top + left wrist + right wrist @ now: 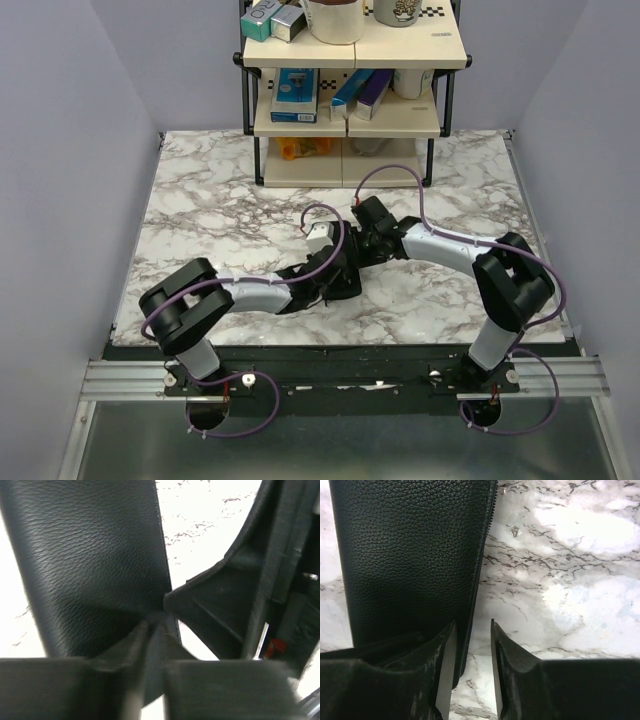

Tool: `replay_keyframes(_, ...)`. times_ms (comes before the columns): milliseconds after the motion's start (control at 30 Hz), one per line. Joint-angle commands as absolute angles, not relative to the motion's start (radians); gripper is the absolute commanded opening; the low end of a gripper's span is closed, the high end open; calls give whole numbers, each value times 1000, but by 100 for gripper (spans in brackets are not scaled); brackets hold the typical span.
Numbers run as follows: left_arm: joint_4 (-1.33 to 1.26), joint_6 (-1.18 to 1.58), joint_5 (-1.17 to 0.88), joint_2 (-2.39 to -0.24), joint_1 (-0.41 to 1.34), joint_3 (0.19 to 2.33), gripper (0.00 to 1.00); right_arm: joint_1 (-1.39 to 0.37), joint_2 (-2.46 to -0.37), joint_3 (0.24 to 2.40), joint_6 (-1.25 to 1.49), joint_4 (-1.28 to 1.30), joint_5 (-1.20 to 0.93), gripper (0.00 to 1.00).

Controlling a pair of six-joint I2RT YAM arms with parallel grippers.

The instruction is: Sort the hair-cutting tools

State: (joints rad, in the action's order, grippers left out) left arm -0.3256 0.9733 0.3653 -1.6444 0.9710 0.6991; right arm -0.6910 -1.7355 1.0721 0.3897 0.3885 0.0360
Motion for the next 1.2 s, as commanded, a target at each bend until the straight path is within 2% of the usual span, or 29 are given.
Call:
replay_keyframes(0,-173,940,382,-1514,960,669,46,-696,-1787,1042,374,387,97,44)
replay_keyframes(167,-77,902,350,-1344,901,621,75,-696,-1789,1026,365,391,123,46)
replay_keyframes(333,-81,876,259,-1256,830,552,87,-696,-1813,1035,359,391,107,47)
replay_keyframes(567,-230,853,69,-1374,747,488,96,-695,-1812,1042,353,403,109,47)
replay_keyframes(733,-518,911,-99,-1514,695,411,97,-696,-1790,1032,347,416,115,47)
replay_keyframes(933,-745,977,-241,-1731,646,394,96,-696,-1761,1009,348,422,118,47)
replay_keyframes(1167,-894,1022,-301,-1916,643,403,96,-695,-1755,996,350,422,100,48)
